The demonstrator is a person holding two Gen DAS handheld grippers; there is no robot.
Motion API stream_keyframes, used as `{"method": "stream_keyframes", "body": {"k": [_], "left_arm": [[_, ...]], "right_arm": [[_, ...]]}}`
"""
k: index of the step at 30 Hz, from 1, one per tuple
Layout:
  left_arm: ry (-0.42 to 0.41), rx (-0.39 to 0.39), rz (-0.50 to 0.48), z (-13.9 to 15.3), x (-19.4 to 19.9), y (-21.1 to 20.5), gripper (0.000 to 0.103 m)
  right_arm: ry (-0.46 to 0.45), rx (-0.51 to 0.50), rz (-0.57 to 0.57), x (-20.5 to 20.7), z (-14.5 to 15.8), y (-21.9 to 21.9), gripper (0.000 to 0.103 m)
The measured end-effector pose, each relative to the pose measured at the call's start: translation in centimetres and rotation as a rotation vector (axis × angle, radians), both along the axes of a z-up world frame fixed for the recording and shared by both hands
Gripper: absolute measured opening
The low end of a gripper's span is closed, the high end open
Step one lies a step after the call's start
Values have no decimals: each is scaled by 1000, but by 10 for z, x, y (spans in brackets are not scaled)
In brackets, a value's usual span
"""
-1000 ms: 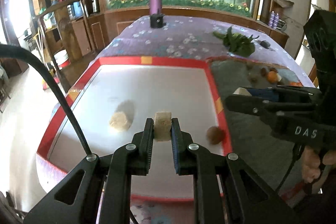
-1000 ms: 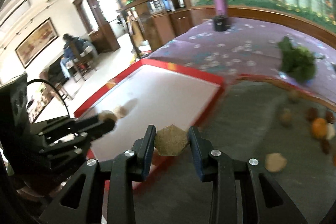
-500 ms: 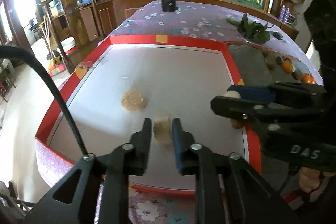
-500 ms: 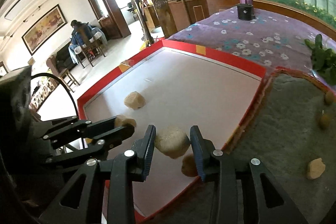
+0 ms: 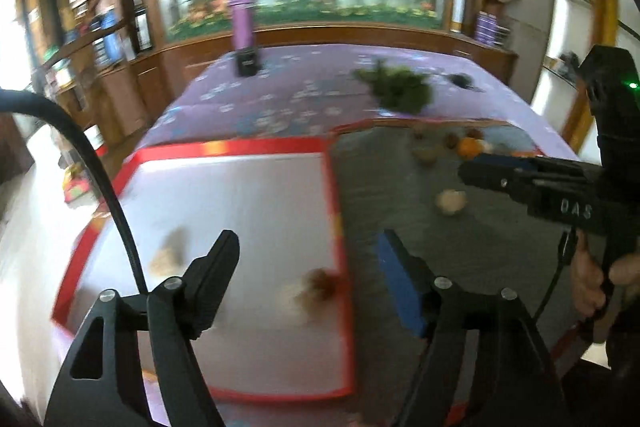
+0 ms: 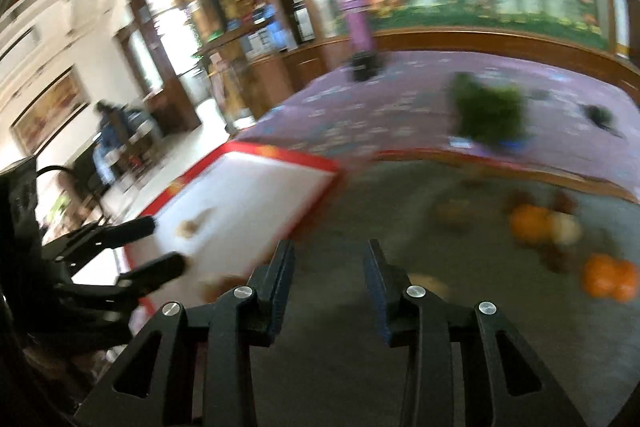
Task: Organize fruits
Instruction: 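Open both grippers to drop the taro pieces into the white tray, then move both open grippers back over the fruits on the grey mat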
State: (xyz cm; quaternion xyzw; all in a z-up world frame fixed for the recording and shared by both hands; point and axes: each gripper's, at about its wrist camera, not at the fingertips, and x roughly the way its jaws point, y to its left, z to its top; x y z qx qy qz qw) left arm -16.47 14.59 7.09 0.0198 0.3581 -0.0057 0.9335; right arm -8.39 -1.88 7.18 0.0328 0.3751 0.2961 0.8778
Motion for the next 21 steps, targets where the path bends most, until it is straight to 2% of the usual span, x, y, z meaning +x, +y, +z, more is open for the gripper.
{"method": "stream_keyframes", "body": {"k": [7,12,16,21], "left_arm": [[54,57,-163,-6,29,-75,72],[66,48,-266,1,47,-119,72],[74,93,-339,3,68,-156,72],[109,102,-394,-3,82,-185,72]], "right_arm": [[-16,-25,-211,-3,0,-116,39],[22,-53,-324,3,-15,-181,40],[82,-23,-384,21,-29,-214,41],[142,34,-363,46,-36,-218,41]]}}
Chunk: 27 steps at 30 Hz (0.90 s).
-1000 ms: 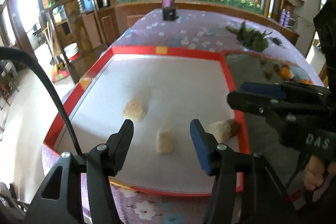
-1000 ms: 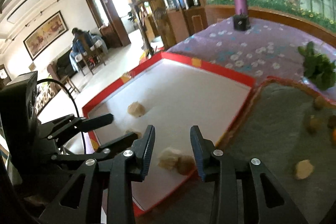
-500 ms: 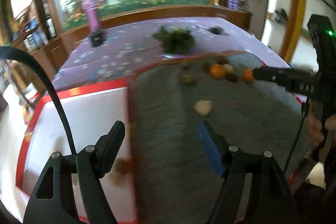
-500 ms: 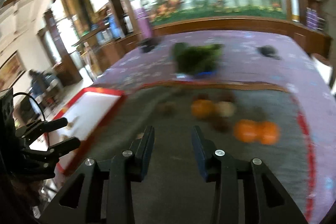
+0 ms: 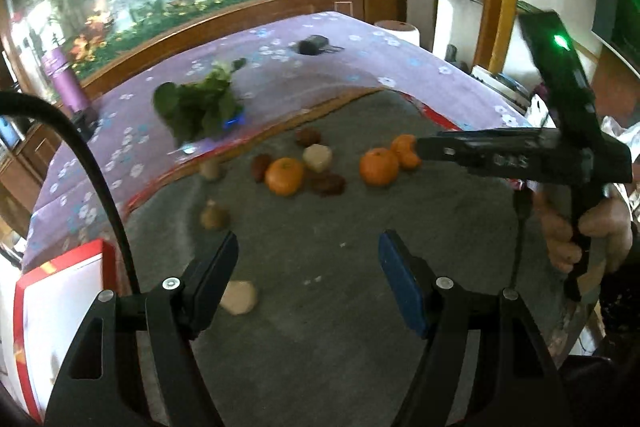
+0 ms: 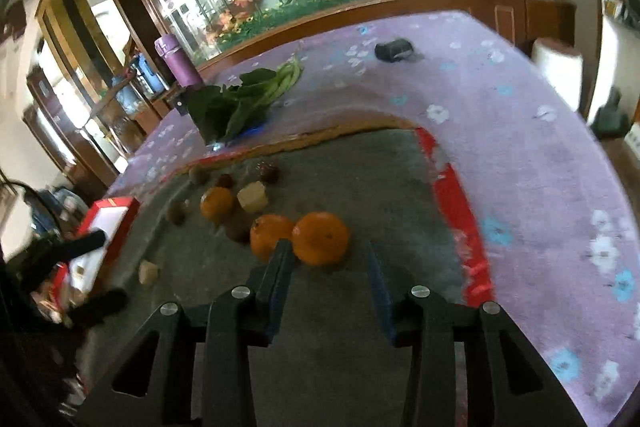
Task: Organize fruits
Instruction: 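Move both open grippers back over the fruits on the grey mat, then grasp an orange with the left gripper while the right grasps another orange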
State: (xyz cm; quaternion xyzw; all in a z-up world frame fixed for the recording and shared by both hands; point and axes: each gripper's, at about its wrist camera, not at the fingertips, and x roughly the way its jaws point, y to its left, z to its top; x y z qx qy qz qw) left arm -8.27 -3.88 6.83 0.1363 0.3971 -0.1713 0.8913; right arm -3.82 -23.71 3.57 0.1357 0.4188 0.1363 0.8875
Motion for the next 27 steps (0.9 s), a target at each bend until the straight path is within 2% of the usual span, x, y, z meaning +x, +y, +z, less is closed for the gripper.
{"method": "stream_keyframes", "body": {"k": [2,4,7,11,12,13,16,21,24,27], "left_arm": [[7,-2,-14,-1,1,-3,72],[13,3,-26,-3,1,-6,72],[18,17,-22,-5,5,-6,72],[33,1,-10,-3,10,-5,72],[36,-6,-11,-2,12,-6,72],[38,-8,-11,-2,14,-6,72],[39,1,-29,-3,19,-13,72],[59,13,-81,-8,34,-33,72],[76,21,-115,-13,48,-48,72],[100,37,-130,-22,61,-61,72]], "right_arm": [[17,25,2,9,-2,1,41],[38,9,-5,17,-5,4,43],[84,71,11,28,-14,8,43],[100,61,38,27,-20,11,43],[104,74,44,27,-21,11,43],[100,75,48,26,-21,10,37],[111,112,59,25,-23,5,36],[126,212,-20,21,-23,-22,36],[104,213,-106,16,-20,-39,36],[90,193,-129,15,-18,-44,36]]}}
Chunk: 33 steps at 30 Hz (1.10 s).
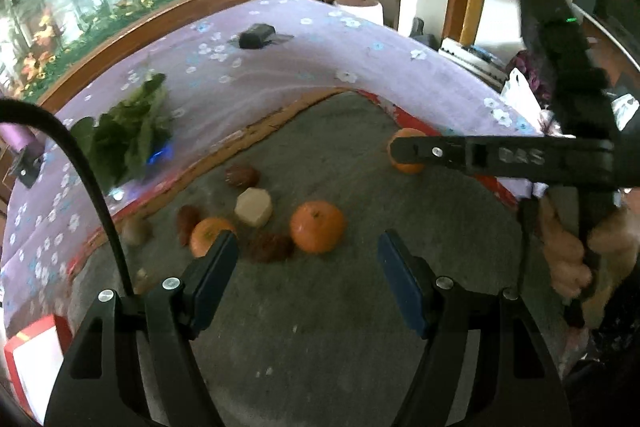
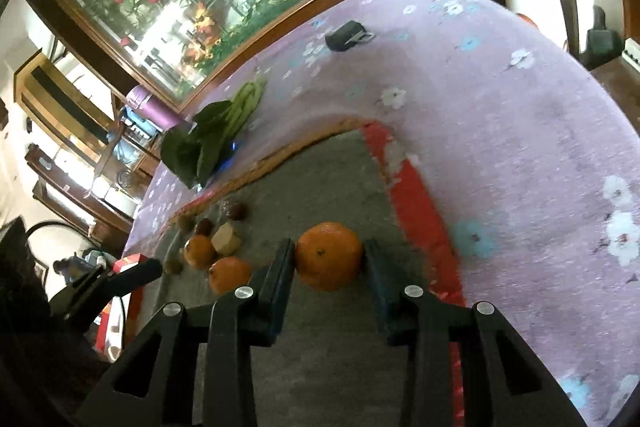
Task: Organize fruits
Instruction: 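Grasp an orange with the left gripper while the right grasps another orange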
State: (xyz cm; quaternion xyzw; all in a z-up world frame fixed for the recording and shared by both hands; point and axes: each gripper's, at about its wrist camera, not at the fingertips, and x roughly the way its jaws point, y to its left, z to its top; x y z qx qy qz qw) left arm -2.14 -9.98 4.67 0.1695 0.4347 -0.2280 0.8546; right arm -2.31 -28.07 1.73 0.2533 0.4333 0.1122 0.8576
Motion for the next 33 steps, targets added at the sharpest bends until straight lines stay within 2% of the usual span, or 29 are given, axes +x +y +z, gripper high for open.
{"method": "stream_keyframes", "body": {"k": [6,8,10,13,15,17,21,25,33], "left_arm": [[36,-2,8,-14,11,-12,71],[46,8,5,-19,13,-13,60],[49,12,8,-23,16,-13,53],[57,3,7,-27,20,-14,47],[56,10,-7,-31,20,-16,41],[56,-16,-16,-31,18,-16,33],[47,-31,-3,-31,15,-13,32],[-5,-20,15,-25,4,-9,32],[-170,-2,146,14,-29,27,32]], "right_arm": [[19,-14,13,1,-2,2,36],[20,-10,14,0,-3,2,36],[22,-14,16,1,-3,2,36],[23,-19,18,1,-3,3,36],[23,-23,19,1,-3,4,36],[21,-32,22,2,-3,5,36],[7,-76,33,1,-1,11,36],[-16,-144,53,-1,0,21,36],[-55,-139,71,-2,2,25,36]]}}
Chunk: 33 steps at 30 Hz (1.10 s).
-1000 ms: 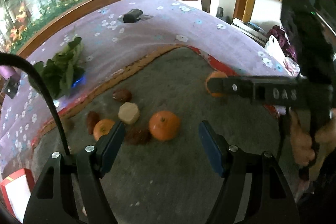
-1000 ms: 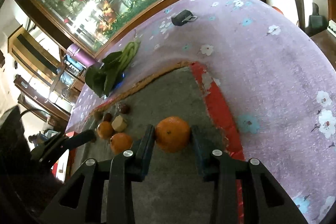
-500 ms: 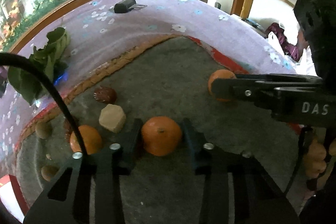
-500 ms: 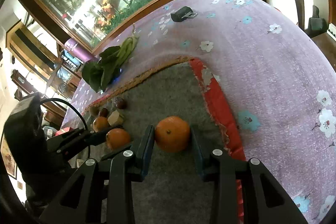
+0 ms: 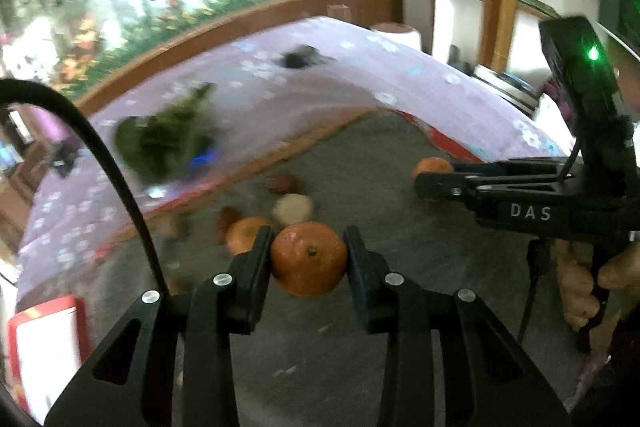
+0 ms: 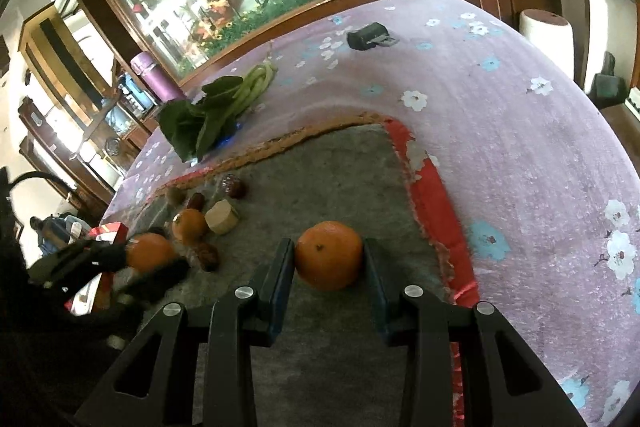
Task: Organize fruits
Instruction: 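Grasp an orange with the left gripper while the right grasps another orange, then carry both oranges in the grippers over the white tray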
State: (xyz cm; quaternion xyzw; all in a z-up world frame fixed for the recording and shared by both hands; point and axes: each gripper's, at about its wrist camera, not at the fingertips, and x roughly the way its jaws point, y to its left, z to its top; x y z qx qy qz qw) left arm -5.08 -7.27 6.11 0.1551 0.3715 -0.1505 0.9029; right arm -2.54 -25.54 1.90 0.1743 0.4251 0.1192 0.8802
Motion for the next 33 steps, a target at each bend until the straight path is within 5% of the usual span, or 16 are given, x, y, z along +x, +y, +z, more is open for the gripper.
{"method": "stream_keyframes", "body": {"k": [10,21,33], "left_arm": [[-142,-3,228,39,-37,78,32],[-218,-23,413,47,-65,163,33],[-214,-25,610,27,-84,250,33]], "right_arm": [[-82,30,68,-14,22,36,35],[-162,70,311,-25,74,164,35],[-138,71,501,-35,65,291,35]]}}
